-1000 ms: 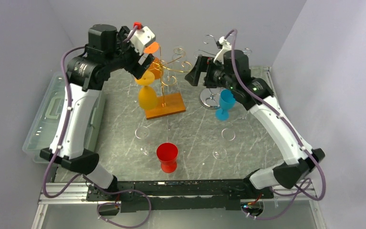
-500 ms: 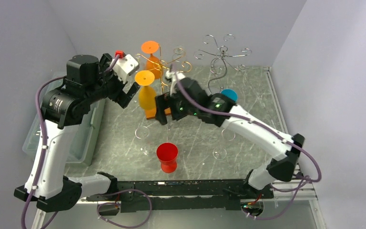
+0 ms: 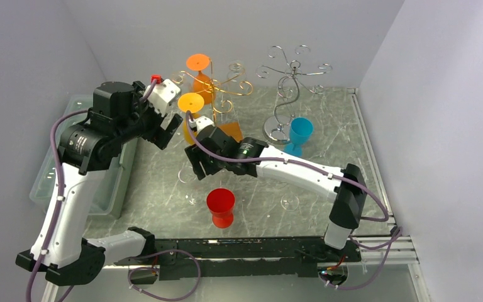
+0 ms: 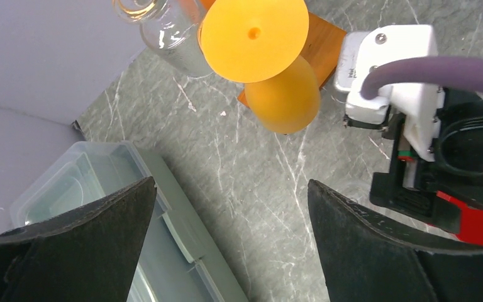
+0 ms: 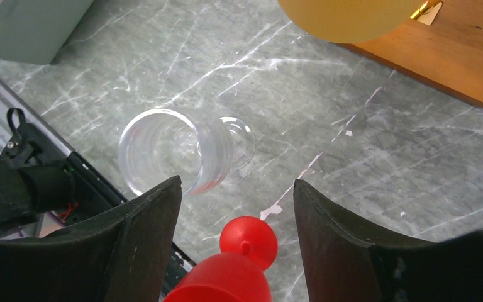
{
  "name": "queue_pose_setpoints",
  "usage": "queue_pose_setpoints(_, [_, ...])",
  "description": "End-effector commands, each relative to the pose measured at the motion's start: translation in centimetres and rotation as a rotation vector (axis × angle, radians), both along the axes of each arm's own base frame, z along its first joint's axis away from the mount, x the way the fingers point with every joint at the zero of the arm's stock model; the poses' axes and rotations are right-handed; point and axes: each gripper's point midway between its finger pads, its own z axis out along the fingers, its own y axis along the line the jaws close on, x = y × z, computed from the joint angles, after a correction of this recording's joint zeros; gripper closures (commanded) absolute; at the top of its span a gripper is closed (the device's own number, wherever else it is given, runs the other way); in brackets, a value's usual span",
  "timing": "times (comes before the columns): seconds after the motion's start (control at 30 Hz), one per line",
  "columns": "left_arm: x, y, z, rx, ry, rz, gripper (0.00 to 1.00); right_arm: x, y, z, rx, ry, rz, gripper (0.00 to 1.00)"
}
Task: Place the wine glass upside down on the wine glass rack
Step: Pick up the wine glass at the center of the board.
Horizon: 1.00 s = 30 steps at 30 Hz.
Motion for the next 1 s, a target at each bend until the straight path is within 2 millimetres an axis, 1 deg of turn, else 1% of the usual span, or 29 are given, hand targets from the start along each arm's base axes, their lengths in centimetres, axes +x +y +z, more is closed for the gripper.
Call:
queue_pose_setpoints(0.0, [-0.3,0.9,1.7,-0.03,-0.047,0.056,0.04,1.3,1.6,1.2,0.074,-0.061,-0.033,0.33])
queue_pose_setpoints(0.13, [-0.3,1.2,2.1,-0.017,-0.052,0.067,0.06,1.4,2.4,0.5,0.084,-0.053,-0.029,0.35])
queue_pose_setpoints(0.23, [-0.2,1.4,2.4,-0.01,-0.063,0.073,0.06,1.4,2.9,-0.4,0.087,-0.038,-0.024,0.36])
queue_pose_setpoints(0.3, [-0.2,1.5,2.7,-0.005,-0.072,0.073,0.06,1.2,3.4,-1.0,0.089,-0.023,-0.014,0.38])
queue_pose_setpoints(0.4, [-0.2,1.6,3.3,0.001,-0.091,0.073,0.06,1.0,3.9,-2.5,0.072,0.005,0.001,0.43])
queue_pose_setpoints(0.47, [-0.2,1.7,3.6,0.006,-0.103,0.071,0.06,0.9,4.0,-3.3,0.058,0.015,0.002,0.45])
queue_pose_setpoints(0.5, [-0.2,1.7,3.9,0.007,-0.111,0.071,0.06,0.9,4.1,-3.5,0.054,0.017,0.003,0.47])
queue_pose_setpoints(0.63, [-0.1,1.7,4.8,0.006,-0.134,0.062,0.06,1.0,4.3,-4.5,0.034,0.023,0.016,0.58])
queue_pose_setpoints(0.73, [0.0,1.6,5.5,0.0,-0.151,0.057,0.06,1.0,4.7,-4.8,0.02,0.031,0.032,0.72])
queue_pose_setpoints(0.77, [0.0,1.6,5.7,-0.002,-0.155,0.057,0.06,1.0,4.8,-4.9,0.014,0.033,0.036,0.78])
queue_pose_setpoints(0.8, [0.0,1.6,5.7,-0.002,-0.157,0.056,0.06,1.0,4.8,-4.7,0.012,0.03,0.037,0.86])
queue_pose_setpoints(0.87, [-0.1,1.5,5.7,-0.003,-0.156,0.051,0.06,1.1,4.6,-3.8,0.021,0.013,0.038,0.95])
queue_pose_setpoints(0.97, [-0.2,1.5,5.6,-0.002,-0.162,0.046,0.06,1.0,4.3,-1.7,0.052,-0.016,0.046,1.0])
